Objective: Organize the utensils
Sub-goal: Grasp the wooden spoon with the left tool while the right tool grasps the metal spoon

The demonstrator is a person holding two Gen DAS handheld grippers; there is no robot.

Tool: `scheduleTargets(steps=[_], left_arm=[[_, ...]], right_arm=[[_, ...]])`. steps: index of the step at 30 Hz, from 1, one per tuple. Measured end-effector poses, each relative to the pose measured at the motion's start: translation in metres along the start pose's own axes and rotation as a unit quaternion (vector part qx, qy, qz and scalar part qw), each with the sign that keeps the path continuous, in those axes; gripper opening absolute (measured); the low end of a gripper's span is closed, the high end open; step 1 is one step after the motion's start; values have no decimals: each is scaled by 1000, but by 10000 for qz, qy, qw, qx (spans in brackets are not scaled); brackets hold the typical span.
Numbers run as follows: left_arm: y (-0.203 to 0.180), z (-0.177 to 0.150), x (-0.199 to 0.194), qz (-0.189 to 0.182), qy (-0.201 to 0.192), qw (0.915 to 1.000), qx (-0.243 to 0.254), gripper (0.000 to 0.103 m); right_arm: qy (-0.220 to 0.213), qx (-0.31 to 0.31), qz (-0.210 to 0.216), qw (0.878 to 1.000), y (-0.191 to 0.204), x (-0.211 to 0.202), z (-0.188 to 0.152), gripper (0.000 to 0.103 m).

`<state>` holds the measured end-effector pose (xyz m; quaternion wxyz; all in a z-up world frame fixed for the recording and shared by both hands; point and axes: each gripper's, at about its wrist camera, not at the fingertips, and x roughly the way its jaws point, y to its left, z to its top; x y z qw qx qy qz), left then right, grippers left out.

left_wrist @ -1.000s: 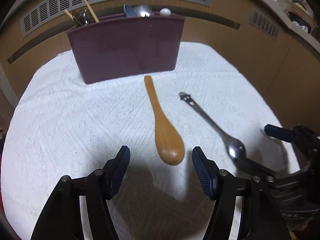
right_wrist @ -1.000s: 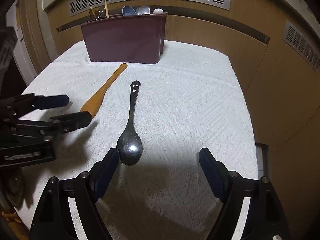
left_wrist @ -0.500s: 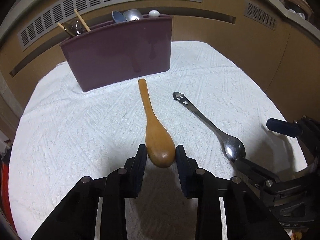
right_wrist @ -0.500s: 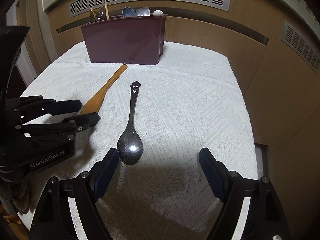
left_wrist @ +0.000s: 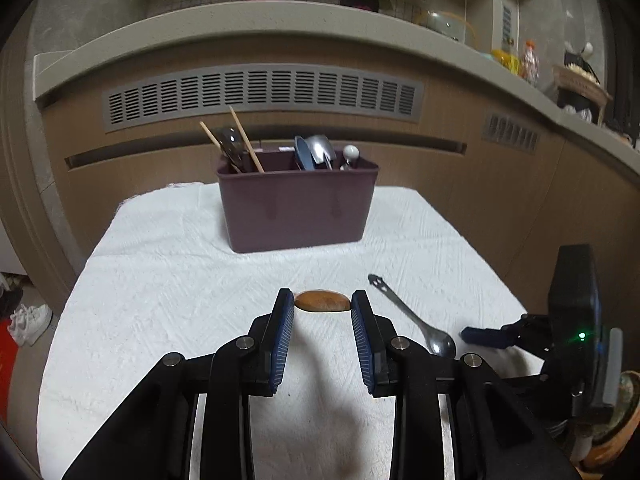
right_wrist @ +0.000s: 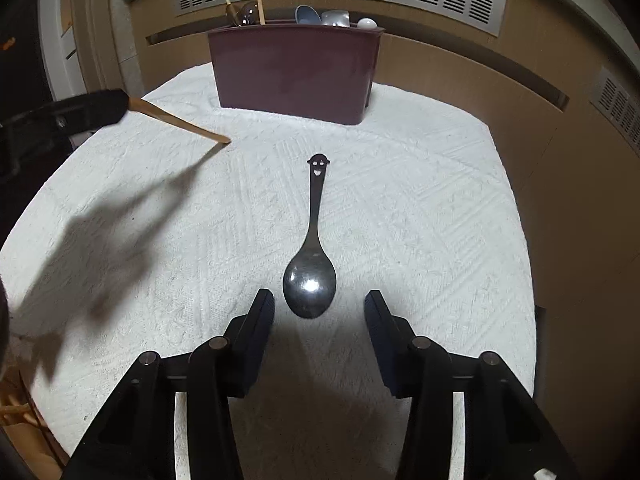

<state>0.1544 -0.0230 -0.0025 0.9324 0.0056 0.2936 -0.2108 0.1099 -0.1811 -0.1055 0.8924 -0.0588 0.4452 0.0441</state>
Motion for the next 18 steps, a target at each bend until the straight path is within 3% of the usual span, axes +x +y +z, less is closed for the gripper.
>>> scheduleTargets(steps=[3, 6, 11, 18], left_arm=[[6, 3, -2, 15, -52, 9999, -113, 31], [9, 4, -2, 29, -70, 9998, -179, 30], [11, 6, -3, 54, -173, 9997, -188, 30], [20, 15, 5, 88, -293, 9991, -279, 31]], right_arm=[[25, 41, 88, 9999, -2, 3, 4, 44], [28, 31, 211, 9998, -3, 3, 7, 26], [11, 181, 369, 9992, -10, -7, 11, 26], [-497, 114, 152, 9986, -16, -40, 34, 26]])
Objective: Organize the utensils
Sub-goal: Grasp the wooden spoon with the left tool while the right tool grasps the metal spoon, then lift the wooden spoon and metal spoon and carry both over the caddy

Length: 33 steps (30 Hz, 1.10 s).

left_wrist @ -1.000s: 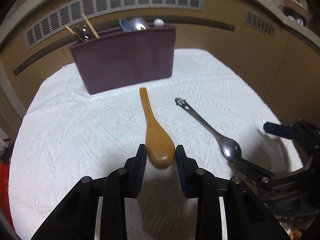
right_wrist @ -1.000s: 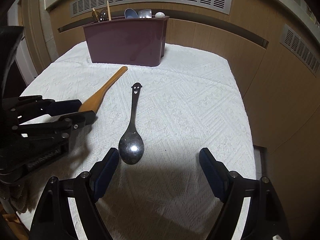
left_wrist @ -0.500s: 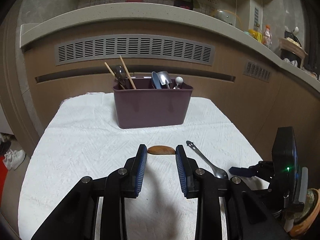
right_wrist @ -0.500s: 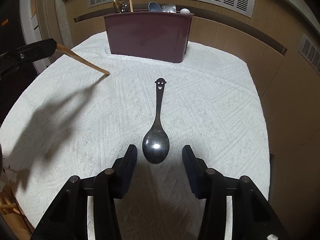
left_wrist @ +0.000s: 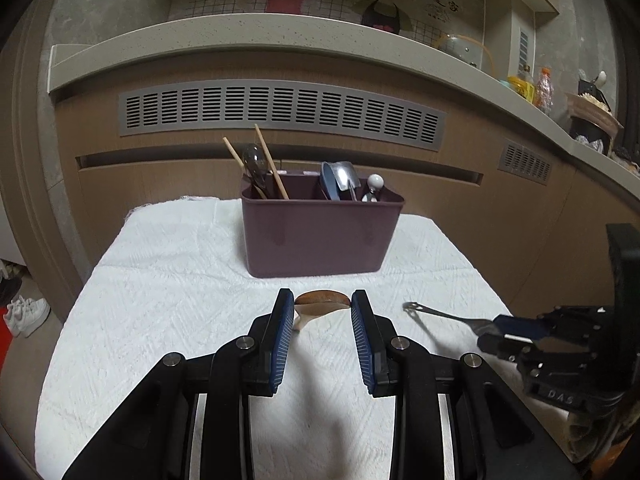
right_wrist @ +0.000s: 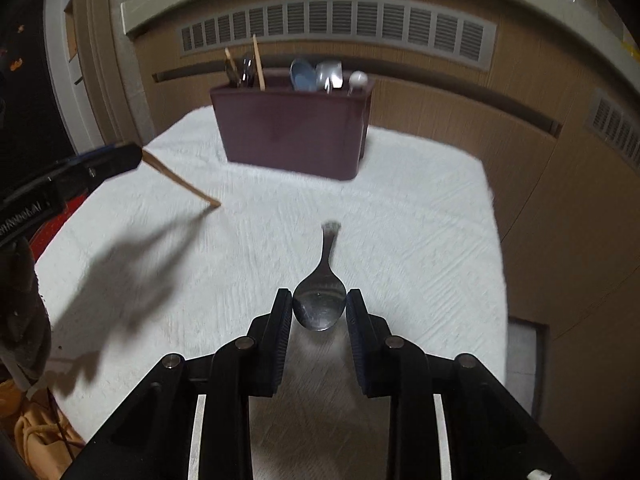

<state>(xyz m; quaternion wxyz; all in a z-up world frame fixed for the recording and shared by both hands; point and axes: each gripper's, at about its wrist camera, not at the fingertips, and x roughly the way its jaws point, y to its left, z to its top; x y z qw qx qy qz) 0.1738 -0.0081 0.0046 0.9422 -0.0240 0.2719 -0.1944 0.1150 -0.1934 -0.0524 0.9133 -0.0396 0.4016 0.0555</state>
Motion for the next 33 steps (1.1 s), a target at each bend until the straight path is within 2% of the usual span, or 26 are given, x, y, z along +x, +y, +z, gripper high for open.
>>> scheduleTargets(steps=[9, 20, 26, 33], left_arm=[[16, 17, 15, 137, -184, 9996, -144, 31], [21, 43, 43, 171, -215, 9996, -90, 31], [14, 50, 25, 29, -378, 9993, -2, 30], [0, 72, -20, -134, -672, 9976, 100, 31]], right_arm=[[-391, 90, -171, 9990, -12, 9, 40, 26], [-563, 24, -124, 9983, -18, 11, 62, 26], [-684, -15, -59, 9976, -17, -5, 73, 25], [-932, -113, 114, 9955, -7, -44, 85, 25]])
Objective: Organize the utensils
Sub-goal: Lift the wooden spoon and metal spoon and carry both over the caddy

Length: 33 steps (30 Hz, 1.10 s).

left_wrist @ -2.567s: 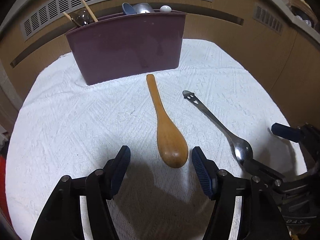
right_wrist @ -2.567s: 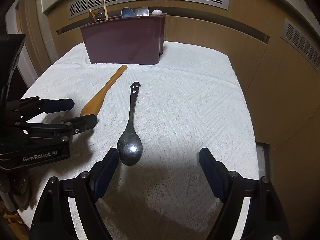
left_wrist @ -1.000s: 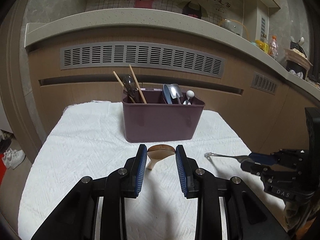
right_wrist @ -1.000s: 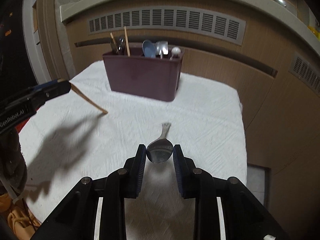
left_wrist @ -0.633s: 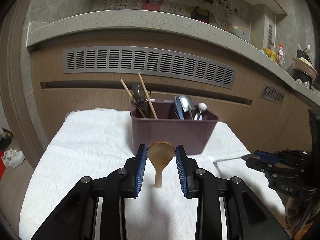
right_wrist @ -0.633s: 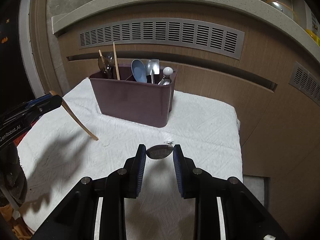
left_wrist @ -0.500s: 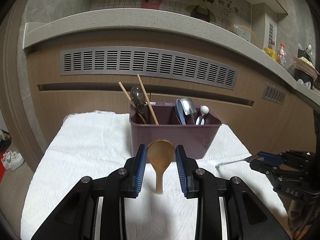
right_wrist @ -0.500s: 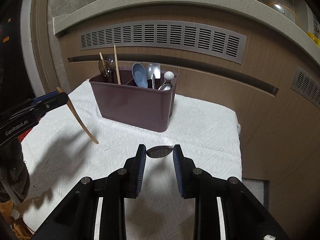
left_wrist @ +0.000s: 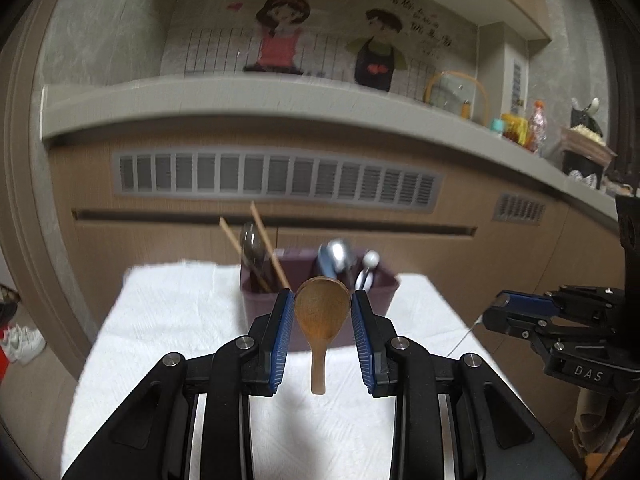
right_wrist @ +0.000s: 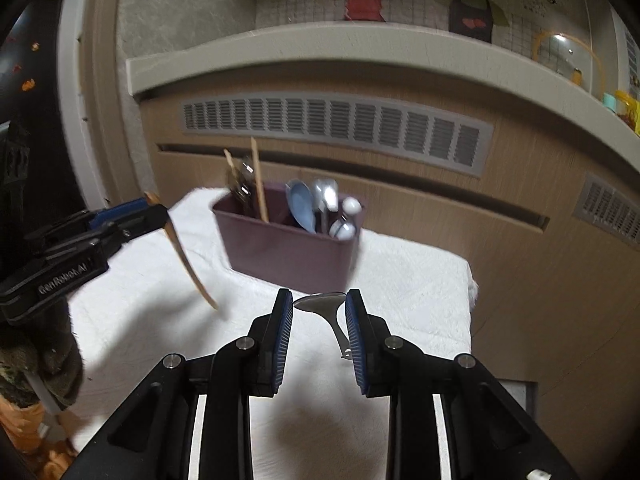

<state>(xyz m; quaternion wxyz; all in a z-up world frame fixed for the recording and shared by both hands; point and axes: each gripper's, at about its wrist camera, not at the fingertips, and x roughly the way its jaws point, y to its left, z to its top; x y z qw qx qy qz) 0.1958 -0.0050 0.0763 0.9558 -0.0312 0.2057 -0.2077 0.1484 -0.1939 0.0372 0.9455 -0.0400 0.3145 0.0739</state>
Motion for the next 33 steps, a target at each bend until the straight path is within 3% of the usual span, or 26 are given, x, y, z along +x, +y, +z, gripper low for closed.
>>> scheduleTargets(steps=[3, 4, 5, 10, 13, 16, 20, 23, 25, 33], left_arm=[[-9, 29, -18, -32, -169, 9998, 106, 31], [-13, 41, -23, -27, -241, 9996, 162, 31], [-16, 54, -28, -15, -339, 9992, 222, 31], [-18, 107, -39, -43, -604, 9977, 302, 31], [-12, 112, -36, -85, -563, 9979, 319, 31], [-1, 98, -24, -15, -368, 9989, 290, 31], [26, 57, 1, 14, 106, 9999, 0, 31], [41, 27, 14, -85, 491, 9986, -183, 31], [51, 9, 20, -130, 695, 9970, -314, 31], [68, -24, 17, -109, 929, 9943, -511, 31]], right_arm=[[-271, -126, 123, 9995, 9, -27, 25, 25], [-356, -155, 160, 9991, 11, -36, 34, 3], [-448, -190, 225, 9986, 13, -45, 47, 1], [-988, -216, 324, 9943, 14, -77, 108, 1], [-969, -353, 325, 9941, 14, -71, 121, 1], [-559, -447, 507, 9961, 14, -43, 112, 1], [166, -562, 636, 9963, 17, 15, 71, 1], [731, -646, 726, 9926, 19, 61, 38, 19], [1035, -684, 800, 9890, 17, 88, 19, 36], [1808, -1001, 547, 9769, 17, 174, -13, 36]])
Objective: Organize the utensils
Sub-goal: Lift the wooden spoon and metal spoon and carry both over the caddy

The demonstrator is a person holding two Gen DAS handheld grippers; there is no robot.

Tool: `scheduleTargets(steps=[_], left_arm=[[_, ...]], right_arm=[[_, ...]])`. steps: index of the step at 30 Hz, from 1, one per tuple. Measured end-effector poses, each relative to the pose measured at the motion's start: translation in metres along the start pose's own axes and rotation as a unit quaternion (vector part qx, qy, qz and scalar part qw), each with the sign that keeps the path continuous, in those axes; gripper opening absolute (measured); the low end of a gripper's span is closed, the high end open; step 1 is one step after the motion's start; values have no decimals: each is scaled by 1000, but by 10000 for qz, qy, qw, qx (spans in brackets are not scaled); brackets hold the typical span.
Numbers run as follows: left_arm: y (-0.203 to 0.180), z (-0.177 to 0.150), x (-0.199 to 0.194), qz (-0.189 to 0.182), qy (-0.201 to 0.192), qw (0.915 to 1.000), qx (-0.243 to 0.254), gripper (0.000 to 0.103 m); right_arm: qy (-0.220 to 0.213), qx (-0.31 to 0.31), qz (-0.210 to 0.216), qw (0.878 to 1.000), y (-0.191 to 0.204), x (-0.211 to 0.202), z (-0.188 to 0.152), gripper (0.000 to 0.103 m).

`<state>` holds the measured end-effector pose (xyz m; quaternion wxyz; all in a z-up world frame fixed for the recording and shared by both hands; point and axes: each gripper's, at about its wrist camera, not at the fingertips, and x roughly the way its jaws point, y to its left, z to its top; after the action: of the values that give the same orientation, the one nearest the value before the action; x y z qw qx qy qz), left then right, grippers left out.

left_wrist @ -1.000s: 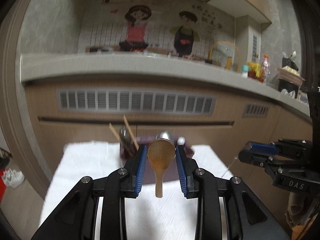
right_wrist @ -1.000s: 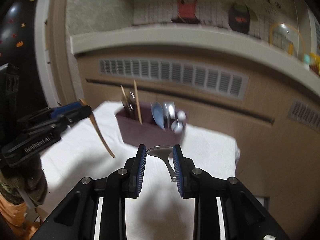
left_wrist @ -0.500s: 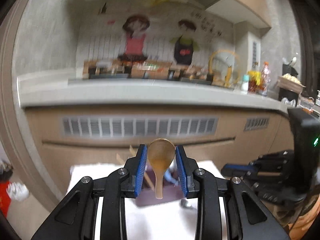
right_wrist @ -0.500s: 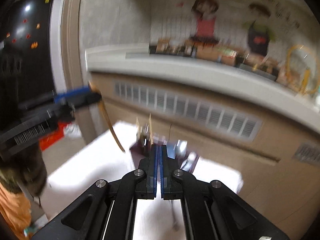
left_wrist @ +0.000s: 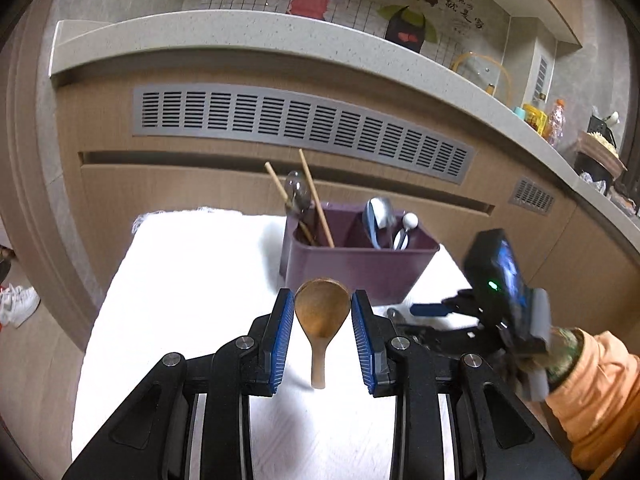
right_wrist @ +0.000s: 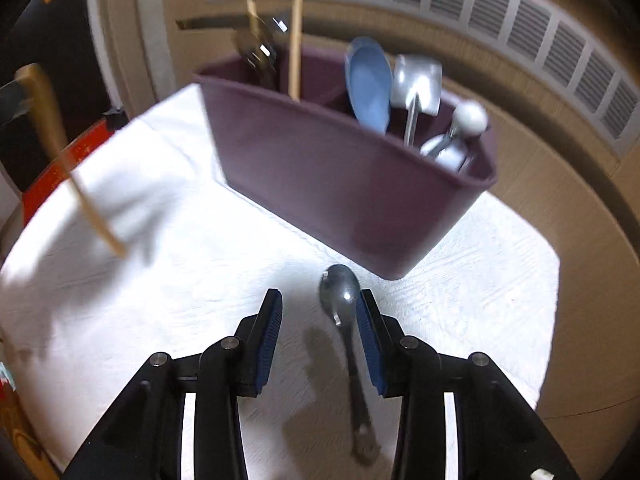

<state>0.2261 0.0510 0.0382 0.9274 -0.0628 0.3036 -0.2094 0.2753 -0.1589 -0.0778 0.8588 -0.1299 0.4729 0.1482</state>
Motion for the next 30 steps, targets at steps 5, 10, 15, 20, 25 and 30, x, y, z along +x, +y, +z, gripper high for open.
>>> scheduleTargets(steps=[5, 10, 15, 20, 25, 30], left_arm=[[2, -3, 2, 15, 90, 10000, 6, 31], [-2, -2, 5, -47, 154, 9999, 52, 31], [-11, 0, 5, -51, 188, 9997, 165, 31], [-27, 23, -8, -166, -62, 9991, 382, 31], [-50, 76, -30, -242, -718, 9944, 733, 31], [-73, 130, -38, -208, -1329, 9857, 1018, 31]], right_arm=[[198, 142, -6, 9997, -9, 27, 3, 36], [122, 353, 80, 9993, -15, 26, 0, 27], [-95, 592, 235, 9979, -17, -4, -7, 27], [-937, 710, 449, 9920, -11, -88, -8, 27], [-1881, 660, 323, 9794, -7, -172, 21, 27], [-2683, 730, 27, 9606, -16, -223, 73, 27]])
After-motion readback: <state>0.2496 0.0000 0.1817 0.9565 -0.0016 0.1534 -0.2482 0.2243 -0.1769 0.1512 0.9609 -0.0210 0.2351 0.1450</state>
